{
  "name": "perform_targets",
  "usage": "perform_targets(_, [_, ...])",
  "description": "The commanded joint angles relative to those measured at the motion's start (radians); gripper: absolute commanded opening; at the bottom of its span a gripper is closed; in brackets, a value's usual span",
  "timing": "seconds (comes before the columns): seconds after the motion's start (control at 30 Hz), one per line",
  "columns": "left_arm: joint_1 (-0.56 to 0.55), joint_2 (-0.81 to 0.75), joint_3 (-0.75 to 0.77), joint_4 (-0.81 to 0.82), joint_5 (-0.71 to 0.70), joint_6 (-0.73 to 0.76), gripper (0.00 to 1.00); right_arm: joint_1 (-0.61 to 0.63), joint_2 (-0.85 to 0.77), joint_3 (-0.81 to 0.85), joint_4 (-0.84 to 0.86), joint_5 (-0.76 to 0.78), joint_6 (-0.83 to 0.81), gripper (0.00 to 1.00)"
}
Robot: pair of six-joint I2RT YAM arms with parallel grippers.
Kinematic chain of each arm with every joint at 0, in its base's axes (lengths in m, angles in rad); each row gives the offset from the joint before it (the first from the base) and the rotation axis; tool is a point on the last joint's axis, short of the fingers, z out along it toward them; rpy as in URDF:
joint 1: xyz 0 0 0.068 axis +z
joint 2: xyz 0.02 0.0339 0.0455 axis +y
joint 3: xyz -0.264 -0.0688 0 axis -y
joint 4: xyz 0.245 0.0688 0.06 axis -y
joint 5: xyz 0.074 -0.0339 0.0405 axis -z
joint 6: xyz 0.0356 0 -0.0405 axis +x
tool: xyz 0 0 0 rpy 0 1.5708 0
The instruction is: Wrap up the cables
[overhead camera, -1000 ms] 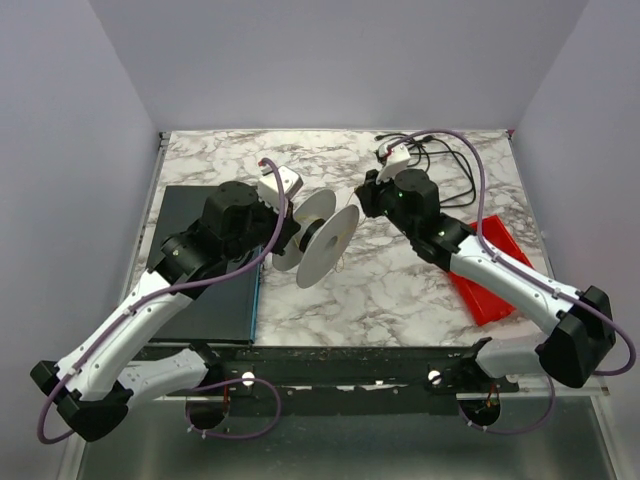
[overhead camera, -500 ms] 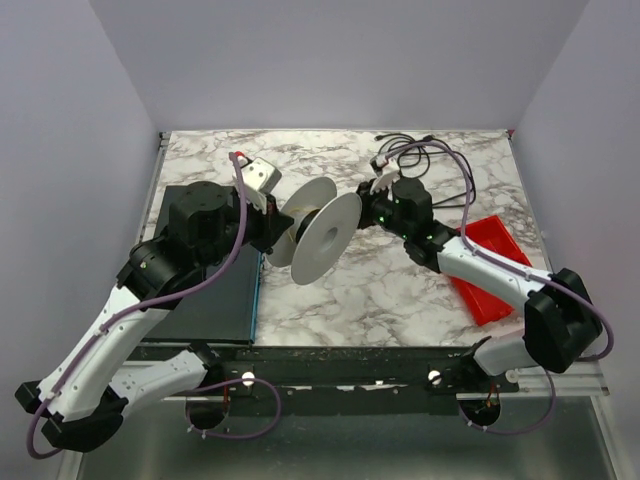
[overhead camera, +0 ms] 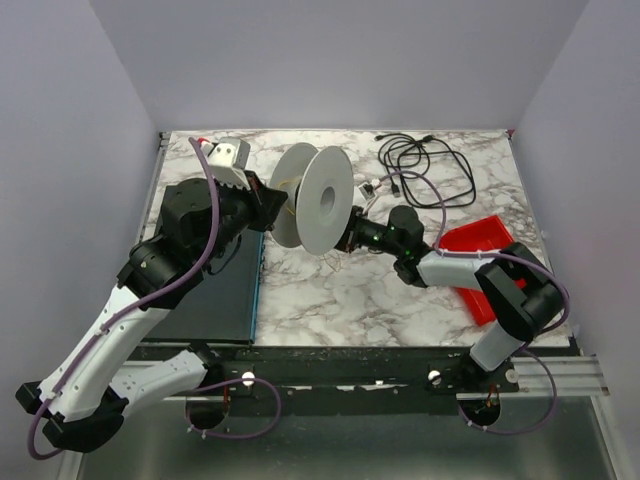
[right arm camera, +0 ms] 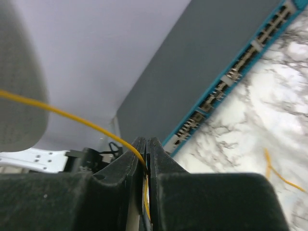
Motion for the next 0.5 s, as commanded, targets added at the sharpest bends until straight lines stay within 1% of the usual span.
perform_targets(0.0, [0.003,0.015,0.012,0.146,-0.193,-0.125,0.0,0.051,0.019,-0.002,0.199,-0.077,0.121,0.12])
perform_targets(0.1, [0.006,0.056,0.038,0.122,-0.318,-0.149,0.0,0.108,0.015,-0.002,0.191,-0.066,0.116,0.12])
perform_targets(0.2, [0.02,0.103,0.07,0.097,-0.394,-0.182,0.0,0.158,0.019,-0.016,0.215,-0.064,0.124,0.12])
perform_targets(0.37, [0.029,0.147,0.091,0.09,-0.452,-0.2,0.0,0.218,0.036,-0.027,0.29,-0.083,0.163,0.12])
perform_targets(0.47, [0.034,0.168,0.101,0.073,-0.496,-0.192,0.0,0.246,0.033,-0.022,0.293,-0.089,0.174,0.11])
